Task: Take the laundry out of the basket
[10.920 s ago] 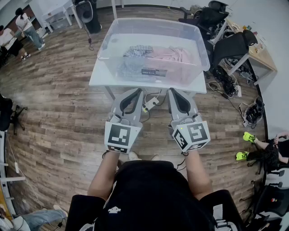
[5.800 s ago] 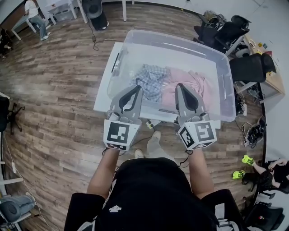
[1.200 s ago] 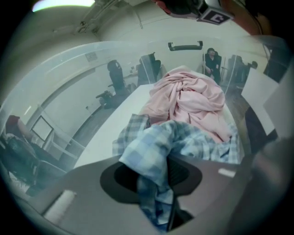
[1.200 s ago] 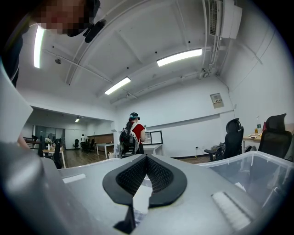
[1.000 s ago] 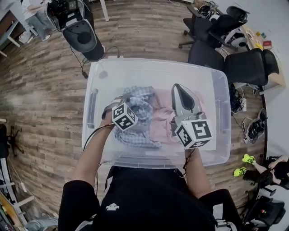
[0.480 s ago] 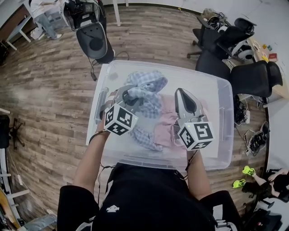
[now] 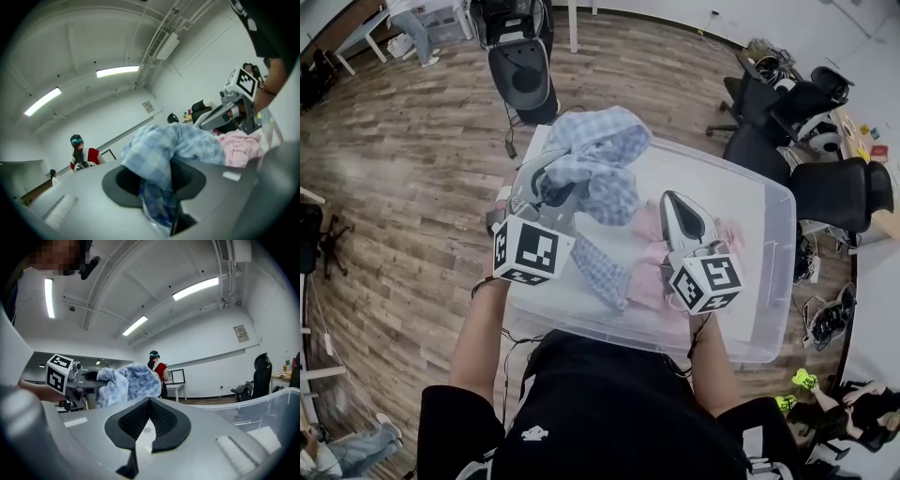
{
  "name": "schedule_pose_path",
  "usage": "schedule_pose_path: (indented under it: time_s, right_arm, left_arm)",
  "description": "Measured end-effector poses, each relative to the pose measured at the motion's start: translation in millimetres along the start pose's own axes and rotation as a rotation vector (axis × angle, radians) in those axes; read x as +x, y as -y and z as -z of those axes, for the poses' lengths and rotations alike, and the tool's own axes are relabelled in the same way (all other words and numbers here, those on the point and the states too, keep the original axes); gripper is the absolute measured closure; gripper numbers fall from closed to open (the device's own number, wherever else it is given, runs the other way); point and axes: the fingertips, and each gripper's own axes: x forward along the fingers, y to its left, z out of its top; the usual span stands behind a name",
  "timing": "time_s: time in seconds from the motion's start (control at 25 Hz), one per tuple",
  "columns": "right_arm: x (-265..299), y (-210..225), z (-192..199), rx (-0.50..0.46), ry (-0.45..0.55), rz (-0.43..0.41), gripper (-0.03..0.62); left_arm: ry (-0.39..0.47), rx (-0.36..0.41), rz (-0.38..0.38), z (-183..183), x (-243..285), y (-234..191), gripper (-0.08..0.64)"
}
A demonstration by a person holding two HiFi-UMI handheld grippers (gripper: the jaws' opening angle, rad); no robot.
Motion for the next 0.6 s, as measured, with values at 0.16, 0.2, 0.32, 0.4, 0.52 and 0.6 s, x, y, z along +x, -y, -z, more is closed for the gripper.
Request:
schedule_pose_path:
  time_s: [0.16,0.2,0.32,0.4,0.52,0.6]
  right_arm:
    - [17,-30,11,-0.005,-0.049,-0.098,0.592]
    - [22,-38,14,-0.008,-0.064,-0.120,0.592]
    - [37,-65,26,-0.025,-0.110,-0.199,0.591]
    - [47,-86,37,-0.035,-0.147,-0.266,0.495]
    - [58,-113,62,-0.060,-0.217,-0.354,0.455]
    - [63,-131,82,-0.093,-0.268,-0.417,0.425]
  left_arm:
    - [0.007,-0.013,-0.097,5,-27,-32,0.423]
    - [0.006,-0.014,-0.118,7,-34,-40,0.423]
    - [0.000,-0.025,-0.179,15,-55,-61,0.423]
    - [-0.013,-0.033,-0.223,22,-71,-75,0.423]
    - [-0.036,-0.044,-0.280,34,-96,-91,0.423]
    - [-0.051,-0.052,-0.314,42,-110,-100,0.423]
